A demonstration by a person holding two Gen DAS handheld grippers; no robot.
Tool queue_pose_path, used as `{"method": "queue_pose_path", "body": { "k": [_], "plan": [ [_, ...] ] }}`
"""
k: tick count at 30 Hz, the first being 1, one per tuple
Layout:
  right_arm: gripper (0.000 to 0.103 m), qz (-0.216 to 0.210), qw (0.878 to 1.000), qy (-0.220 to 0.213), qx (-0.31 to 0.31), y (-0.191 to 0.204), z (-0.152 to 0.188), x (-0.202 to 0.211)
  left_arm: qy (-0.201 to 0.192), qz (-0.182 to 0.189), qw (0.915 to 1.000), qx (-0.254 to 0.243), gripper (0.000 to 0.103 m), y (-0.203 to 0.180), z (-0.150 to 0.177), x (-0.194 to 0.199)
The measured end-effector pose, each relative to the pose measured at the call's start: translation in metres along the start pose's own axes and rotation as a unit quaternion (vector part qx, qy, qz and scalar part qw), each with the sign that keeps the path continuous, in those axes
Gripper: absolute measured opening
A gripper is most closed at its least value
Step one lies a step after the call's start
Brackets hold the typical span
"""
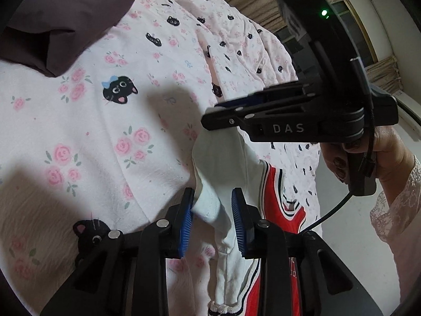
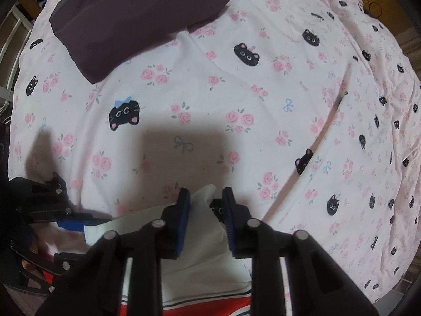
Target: Fold clothes
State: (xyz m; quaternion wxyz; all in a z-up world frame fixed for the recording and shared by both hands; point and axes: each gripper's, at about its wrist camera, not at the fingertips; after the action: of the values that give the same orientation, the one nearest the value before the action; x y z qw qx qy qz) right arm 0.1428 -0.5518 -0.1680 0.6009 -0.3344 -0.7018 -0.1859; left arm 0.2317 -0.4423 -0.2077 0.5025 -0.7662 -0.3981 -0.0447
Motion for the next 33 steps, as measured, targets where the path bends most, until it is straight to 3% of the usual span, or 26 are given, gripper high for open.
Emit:
{"method": "queue_pose_path", "body": {
  "k": [1,3,7,16,21,28,33],
  "plan": [
    [0.011,-0.004,1.000,0.003,-0.002,-0.001,0.001,0.000,-0.003,-0.002,1.0000,-0.001,0.020,-0.001,0.000,0.002],
    [0.005,-0.007,1.000,-0.002,0.001,-0.003,0.003,0.005,-0.014,-0.011,0.9998,-0.009,0.014,-0.003,-0.002,0.007],
    [0.005,-0.015,0.999,-0.029,-0.006,-0.012,0.010,0.026,-0.029,-0.009,0.9989,-0.036,0.003,-0.012,-0.008,0.014],
    [0.005,-0.043,0.992,-0.102,-0.064,-0.028,0.034,0.083,-0.018,0.000,0.9989,-0.044,0.003,-0.020,-0.003,0.014],
    [0.005,-0.055,0.987,-0.128,-0.074,-0.029,0.050,0.105,-0.027,0.006,0.9958,-0.088,0.002,-0.043,0.005,0.021],
    [0.005,-0.074,0.981,-0.156,-0.087,-0.034,0.091,0.133,-0.026,0.022,0.9854,-0.167,0.002,-0.082,0.019,0.023],
    [0.005,-0.084,0.978,-0.156,-0.111,-0.037,0.133,0.135,0.011,0.038,0.9756,-0.216,0.002,-0.102,0.039,0.019]
  ]
}}
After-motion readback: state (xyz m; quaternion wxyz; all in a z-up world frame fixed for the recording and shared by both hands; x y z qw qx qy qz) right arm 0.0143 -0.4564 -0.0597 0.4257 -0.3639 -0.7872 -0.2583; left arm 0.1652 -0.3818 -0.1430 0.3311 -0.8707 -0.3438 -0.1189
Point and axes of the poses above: each gripper's, at about its wrist camera, not at the fingertips, and x roughly against the way its jaws point, y to its left, z to its underside, and after that the axes turned 11 degrees about -y, right-handed
